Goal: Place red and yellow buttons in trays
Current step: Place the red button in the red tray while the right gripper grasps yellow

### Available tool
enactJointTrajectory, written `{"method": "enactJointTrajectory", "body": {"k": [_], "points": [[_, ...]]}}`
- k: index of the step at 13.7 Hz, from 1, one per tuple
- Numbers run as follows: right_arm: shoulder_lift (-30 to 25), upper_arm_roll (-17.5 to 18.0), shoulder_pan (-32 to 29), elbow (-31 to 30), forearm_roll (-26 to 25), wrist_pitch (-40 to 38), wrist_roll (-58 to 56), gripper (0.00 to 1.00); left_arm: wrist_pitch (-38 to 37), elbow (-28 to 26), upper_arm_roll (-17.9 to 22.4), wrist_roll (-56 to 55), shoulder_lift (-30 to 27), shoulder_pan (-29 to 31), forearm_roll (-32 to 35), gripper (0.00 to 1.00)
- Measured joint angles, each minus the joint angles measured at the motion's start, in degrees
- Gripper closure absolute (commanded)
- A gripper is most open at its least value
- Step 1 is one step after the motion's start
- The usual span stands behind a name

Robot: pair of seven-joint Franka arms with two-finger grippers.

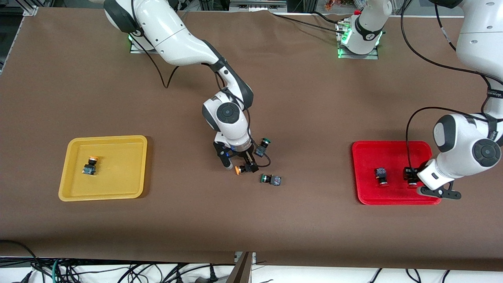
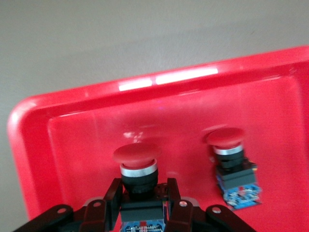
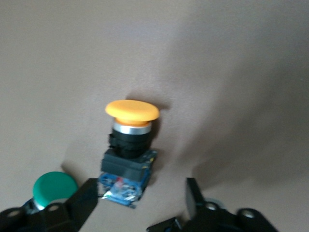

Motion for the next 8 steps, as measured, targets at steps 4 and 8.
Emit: {"method": "enactJointTrajectory", "body": {"k": [4, 8], "points": [[0.0, -0.1, 0.0, 0.2, -0.1, -0.3, -0.6, 0.52, 3.8, -2.6, -0.1, 0.8, 1.4, 0.7, 0.0, 0.09], [0.2, -0.2, 0.0, 0.2, -0.1, -0.3, -0.7, 0.02, 4.2, -2.5, -0.2, 1.0, 1.5, 0.7, 0.0, 0.0]]}}
